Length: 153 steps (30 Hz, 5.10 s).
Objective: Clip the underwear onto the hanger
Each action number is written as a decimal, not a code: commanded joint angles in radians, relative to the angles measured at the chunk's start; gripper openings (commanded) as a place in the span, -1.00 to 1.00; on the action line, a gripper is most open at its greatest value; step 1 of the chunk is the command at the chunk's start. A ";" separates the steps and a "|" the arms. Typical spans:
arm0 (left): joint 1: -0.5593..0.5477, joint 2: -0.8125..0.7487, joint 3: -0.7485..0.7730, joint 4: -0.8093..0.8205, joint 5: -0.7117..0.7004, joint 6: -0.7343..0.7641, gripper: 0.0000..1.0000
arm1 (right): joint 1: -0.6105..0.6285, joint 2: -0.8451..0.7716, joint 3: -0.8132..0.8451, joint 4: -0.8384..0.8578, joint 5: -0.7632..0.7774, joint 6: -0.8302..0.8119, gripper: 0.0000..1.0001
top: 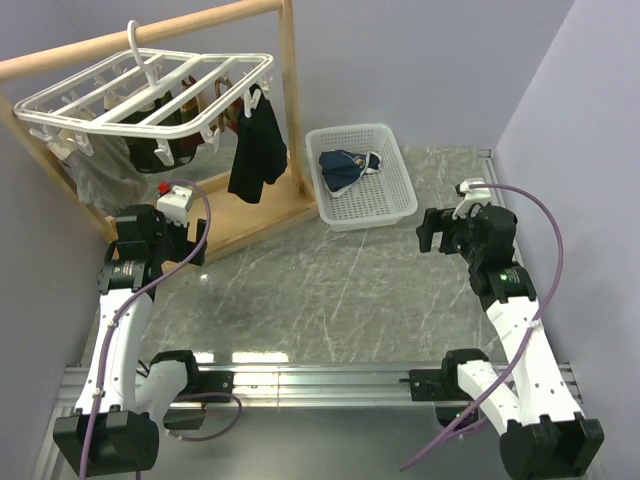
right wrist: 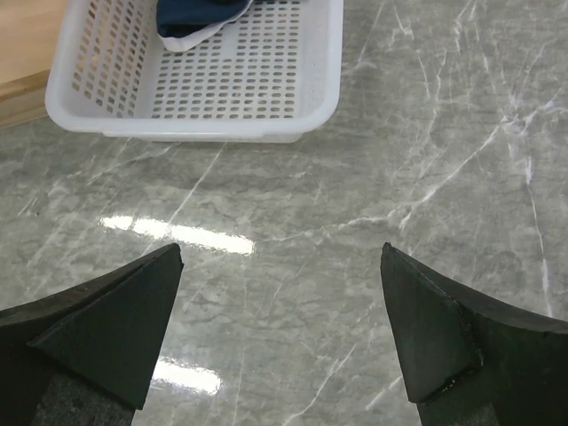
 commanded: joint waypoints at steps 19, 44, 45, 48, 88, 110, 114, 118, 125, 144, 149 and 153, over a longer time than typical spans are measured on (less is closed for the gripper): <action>0.001 -0.014 -0.008 0.100 0.135 -0.063 0.99 | 0.290 0.939 0.706 0.100 0.184 0.090 0.58; -0.001 -0.026 -0.106 0.082 0.092 -0.015 0.99 | 0.354 1.514 1.227 -0.025 0.125 0.151 0.34; -0.002 -0.023 -0.107 0.085 0.091 -0.017 0.99 | 0.357 1.519 1.236 -0.023 0.123 0.151 0.34; -0.002 -0.009 -0.107 0.084 0.092 -0.008 0.99 | 0.368 1.541 1.274 -0.026 0.128 0.156 0.34; -0.002 0.126 0.051 -0.056 0.127 0.024 0.99 | 0.372 1.301 1.339 -0.213 0.079 -0.100 -1.00; -0.002 0.195 0.089 -0.150 0.336 0.058 0.99 | 0.518 0.807 1.253 -0.274 -0.136 -0.173 -1.00; -0.002 0.157 0.065 -0.151 0.432 0.090 0.99 | 0.527 0.700 1.092 -0.189 -0.139 -0.006 -1.00; -0.004 0.065 -0.026 -0.156 0.537 0.233 0.99 | 0.537 0.631 0.892 -0.145 -0.245 0.156 -1.00; -0.053 -0.018 -0.075 -0.271 0.562 0.489 0.99 | 0.589 0.541 0.580 -0.042 -0.356 0.378 -1.00; -0.994 0.119 -0.187 0.336 0.107 0.174 0.50 | 0.403 0.759 0.310 0.233 -0.233 0.590 -1.00; -1.191 0.366 -0.107 0.442 -0.085 0.006 0.57 | 0.394 0.749 0.293 0.225 -0.228 0.582 -1.00; -1.252 0.434 -0.069 0.521 -0.202 -0.020 0.40 | 0.392 0.761 0.284 0.231 -0.231 0.585 -1.00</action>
